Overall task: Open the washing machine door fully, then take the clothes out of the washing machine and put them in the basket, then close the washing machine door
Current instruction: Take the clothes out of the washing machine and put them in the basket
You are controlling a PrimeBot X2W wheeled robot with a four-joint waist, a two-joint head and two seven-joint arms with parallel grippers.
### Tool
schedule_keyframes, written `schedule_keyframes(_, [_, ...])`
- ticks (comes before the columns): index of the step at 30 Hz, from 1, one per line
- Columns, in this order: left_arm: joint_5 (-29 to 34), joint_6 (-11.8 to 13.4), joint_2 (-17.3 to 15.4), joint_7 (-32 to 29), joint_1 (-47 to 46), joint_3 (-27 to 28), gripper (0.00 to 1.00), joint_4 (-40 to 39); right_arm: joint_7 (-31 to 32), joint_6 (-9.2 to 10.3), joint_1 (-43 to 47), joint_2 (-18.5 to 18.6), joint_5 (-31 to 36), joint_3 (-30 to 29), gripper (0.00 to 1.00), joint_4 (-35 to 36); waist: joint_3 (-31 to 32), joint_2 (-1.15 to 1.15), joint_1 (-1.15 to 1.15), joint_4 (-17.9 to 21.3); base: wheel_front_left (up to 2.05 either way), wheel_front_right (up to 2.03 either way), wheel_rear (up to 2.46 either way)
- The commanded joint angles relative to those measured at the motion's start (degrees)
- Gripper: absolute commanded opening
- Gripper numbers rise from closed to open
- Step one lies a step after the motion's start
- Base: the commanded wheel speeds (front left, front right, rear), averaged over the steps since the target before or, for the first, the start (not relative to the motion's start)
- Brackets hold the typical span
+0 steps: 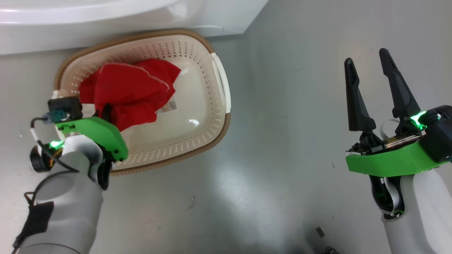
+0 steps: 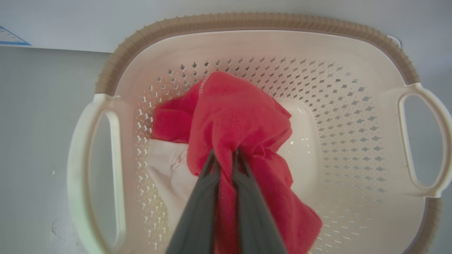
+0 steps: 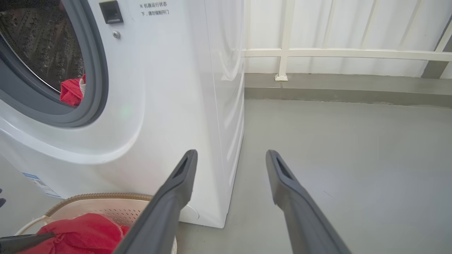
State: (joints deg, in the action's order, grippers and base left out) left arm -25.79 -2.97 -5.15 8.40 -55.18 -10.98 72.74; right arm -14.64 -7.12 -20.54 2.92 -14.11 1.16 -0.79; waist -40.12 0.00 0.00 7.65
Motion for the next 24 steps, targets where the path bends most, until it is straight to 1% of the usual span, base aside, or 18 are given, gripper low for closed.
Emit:
schedule_keyframes(1, [-0.1, 0.6, -3.0, -0.7, -0.2, 0.8, 0.00, 0.0, -0.4, -0.36, 0.1, 0.0, -0.6, 1.1, 1.00, 1.7, -2.5, 0.00, 0.00, 1.8, 0.00, 0.00, 0.00])
schedule_keyframes(2, [0.0, 0.7, -3.2, -1.0, -0.5, 0.8, 0.00, 0.2, -0.4, -0.36, -0.1, 0.0, -0.6, 0.9, 1.00, 1.8, -2.9, 0.00, 0.00, 2.0, 0.00, 0.00, 0.00])
schedule_keyframes(3, [0.0, 0.7, -3.5, -1.1, -0.8, 0.7, 0.06, 0.3, -0.4, -0.36, -0.2, 0.0, -0.7, 0.8, 1.00, 1.9, -3.4, 0.00, 0.00, 2.2, 0.00, 0.00, 0.00])
schedule_keyframes(4, [0.0, 0.7, -3.5, -1.1, -0.8, 0.7, 0.06, 0.3, -0.4, -0.36, -0.2, 0.0, -0.7, 0.8, 1.00, 1.9, -3.4, 0.00, 0.00, 2.2, 0.00, 0.00, 0.00])
schedule_keyframes(6, [-0.1, 0.6, -3.9, -1.2, -1.3, 0.5, 0.20, 0.5, -0.4, -0.36, -0.3, 0.0, -0.9, 0.7, 1.00, 2.0, -4.1, 0.00, 0.00, 2.5, 0.00, 0.00, 0.00])
schedule_keyframes(8, [-0.2, 0.6, -3.9, -1.3, -1.7, 0.4, 0.47, 0.6, -0.4, -0.36, -0.4, 0.0, -1.0, 0.6, 1.00, 2.1, -4.5, 0.00, 0.00, 2.6, 0.00, 0.00, 0.00])
schedule_keyframes(9, [-0.3, 0.7, -3.9, -1.3, -1.8, 0.5, 0.89, 0.7, -0.4, -0.36, -0.5, 0.0, -1.1, 0.6, 1.00, 2.1, -4.6, 0.00, 0.00, 2.6, 0.00, 0.00, 0.00])
schedule_keyframes(10, [-0.5, 0.7, -3.8, -1.5, -1.8, 0.6, 1.00, 0.8, -0.4, -0.36, -0.5, 0.0, -1.1, 0.5, 1.00, 2.1, -4.7, 0.00, 0.00, 2.6, 0.00, 0.00, 0.00])
schedule_keyframes(15, [-1.4, -0.3, -3.2, -1.6, -1.7, 0.7, 1.00, 1.0, -0.4, -0.36, -0.6, 0.0, -1.2, 0.3, 1.00, 1.8, -4.2, 0.00, 0.00, 1.9, 0.00, 0.00, 0.00])
schedule_keyframes(24, [-1.7, -2.2, -2.4, 2.6, -0.1, -0.2, 1.00, 1.0, -0.4, -0.36, -0.3, 0.0, -1.0, 0.7, 1.00, 0.7, 0.1, 0.00, 0.00, -0.2, 0.00, 0.00, 0.00])
